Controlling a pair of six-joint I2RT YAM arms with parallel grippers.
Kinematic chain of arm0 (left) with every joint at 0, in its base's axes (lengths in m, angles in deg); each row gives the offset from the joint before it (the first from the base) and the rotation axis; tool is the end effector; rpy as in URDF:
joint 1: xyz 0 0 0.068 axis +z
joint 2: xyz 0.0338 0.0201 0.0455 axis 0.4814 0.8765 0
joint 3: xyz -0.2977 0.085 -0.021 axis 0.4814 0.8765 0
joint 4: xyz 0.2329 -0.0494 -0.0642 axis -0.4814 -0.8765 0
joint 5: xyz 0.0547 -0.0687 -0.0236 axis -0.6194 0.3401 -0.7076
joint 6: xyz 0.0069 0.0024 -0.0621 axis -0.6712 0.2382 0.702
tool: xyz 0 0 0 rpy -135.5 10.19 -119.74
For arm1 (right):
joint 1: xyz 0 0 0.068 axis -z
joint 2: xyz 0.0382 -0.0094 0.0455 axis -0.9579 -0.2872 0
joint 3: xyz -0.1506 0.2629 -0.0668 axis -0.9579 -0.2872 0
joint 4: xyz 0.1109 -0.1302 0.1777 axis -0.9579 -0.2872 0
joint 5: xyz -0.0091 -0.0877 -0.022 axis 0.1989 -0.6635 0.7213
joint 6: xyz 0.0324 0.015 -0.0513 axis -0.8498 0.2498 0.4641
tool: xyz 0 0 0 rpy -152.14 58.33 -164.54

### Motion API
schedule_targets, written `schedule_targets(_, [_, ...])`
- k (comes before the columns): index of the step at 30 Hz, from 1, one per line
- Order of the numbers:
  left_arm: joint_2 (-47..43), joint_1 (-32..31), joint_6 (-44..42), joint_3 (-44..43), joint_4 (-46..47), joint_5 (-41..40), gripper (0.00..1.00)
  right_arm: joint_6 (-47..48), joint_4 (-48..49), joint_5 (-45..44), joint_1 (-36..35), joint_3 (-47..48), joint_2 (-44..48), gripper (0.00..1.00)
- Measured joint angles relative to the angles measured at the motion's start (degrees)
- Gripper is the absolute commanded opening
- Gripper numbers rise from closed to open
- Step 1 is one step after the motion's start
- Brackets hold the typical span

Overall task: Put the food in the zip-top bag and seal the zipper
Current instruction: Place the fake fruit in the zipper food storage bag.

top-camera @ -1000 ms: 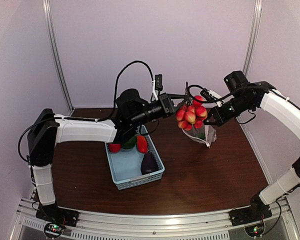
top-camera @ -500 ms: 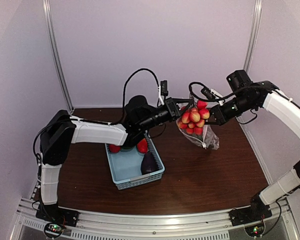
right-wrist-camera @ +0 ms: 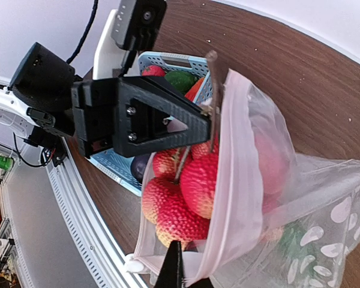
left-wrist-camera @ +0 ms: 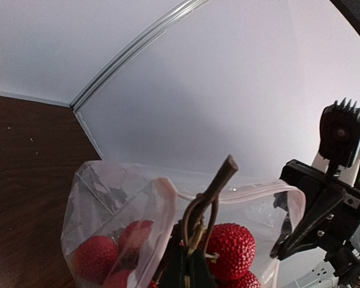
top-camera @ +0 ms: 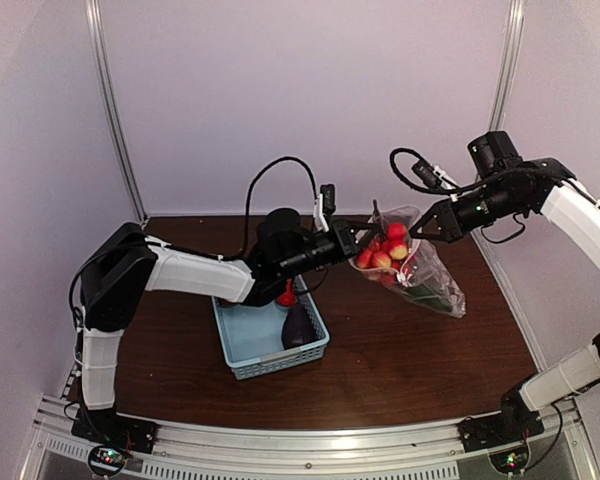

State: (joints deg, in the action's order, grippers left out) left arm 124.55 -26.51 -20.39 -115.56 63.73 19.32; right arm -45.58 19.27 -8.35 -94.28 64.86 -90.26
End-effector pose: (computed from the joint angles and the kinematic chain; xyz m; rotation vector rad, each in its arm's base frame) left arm 0.2804 -0.4233 0.2955 0.1271 1.6796 -1.7879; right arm 0.2163 0.1155 0.4175 -0.8555 2.2354 0.9593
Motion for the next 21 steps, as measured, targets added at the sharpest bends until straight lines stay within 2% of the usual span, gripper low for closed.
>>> schedule_targets(4, [0.6, -1.2, -4.1, -3.5, -7.2, -1.7, 0.00, -0.1, 0.1, 2.0, 0.0, 0.1, 0.0, 0.00])
schedule_targets(14, [0.8, -7.5, -17.5, -5.9, -8.8, -3.4, 0.00, -0.5, 1.5, 1.3, 1.5, 2.7, -1.0, 0.00])
schedule_targets(20, [3.2, -8.2, -18.1, -10.6, -14.0, -4.8, 0.00, 0.3, 1.2, 2.4, 2.8, 2.7, -1.6, 0.00])
schedule_targets(21, [4.0, -8.2, -17.6, -12.1, -15.2, -5.1, 0.02, 0.5, 1.2, 3.0, 2.8, 2.6, -1.6, 0.00])
